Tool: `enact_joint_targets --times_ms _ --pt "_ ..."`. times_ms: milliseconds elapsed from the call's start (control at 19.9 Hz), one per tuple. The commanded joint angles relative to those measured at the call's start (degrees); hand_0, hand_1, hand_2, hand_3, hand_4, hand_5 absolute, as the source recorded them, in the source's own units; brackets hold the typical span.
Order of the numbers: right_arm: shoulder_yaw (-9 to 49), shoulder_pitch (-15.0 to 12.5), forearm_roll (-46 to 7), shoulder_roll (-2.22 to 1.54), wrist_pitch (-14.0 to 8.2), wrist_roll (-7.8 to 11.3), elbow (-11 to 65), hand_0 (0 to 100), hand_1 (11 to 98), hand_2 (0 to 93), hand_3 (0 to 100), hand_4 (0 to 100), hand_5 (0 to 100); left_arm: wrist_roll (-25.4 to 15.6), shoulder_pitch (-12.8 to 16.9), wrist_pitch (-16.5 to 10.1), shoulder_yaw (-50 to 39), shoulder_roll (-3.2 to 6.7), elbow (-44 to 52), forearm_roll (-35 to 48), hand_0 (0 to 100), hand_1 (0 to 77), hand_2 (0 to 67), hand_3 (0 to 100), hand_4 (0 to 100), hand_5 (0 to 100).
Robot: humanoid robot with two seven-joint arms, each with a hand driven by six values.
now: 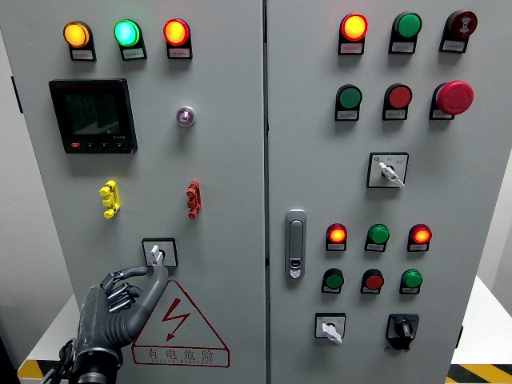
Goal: Turn on light switch 1
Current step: 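Place left hand fingers on the rotary switch knob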
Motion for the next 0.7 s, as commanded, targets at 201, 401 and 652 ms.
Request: enact_joint_targets --times_ms 201,401,652 --pt "0.0 0.0 0.0 -0.02 0.0 0.03 0.0 0 22.5 0.0 11 23 15 0.3 -1.3 0.2 0.2 0.06 0.7 -0.1 0 61.0 41.9 85 100 86" --pt "0.0 0.0 0.0 -0.02 0.0 -0.06 0.0 0 22.5 0.0 11 23 15 1.8 -2.6 0.2 0.2 0.24 1.2 -0.1 0 61.2 42.3 85 100 86" --pt "0.0 0.0 0.0 -0.02 0.0 0.03 0.0 0 22.5 0.0 11 23 15 3.1 -3.4 0.4 0.2 0.15 1.5 0.0 0 59.8 43.1 85 100 86"
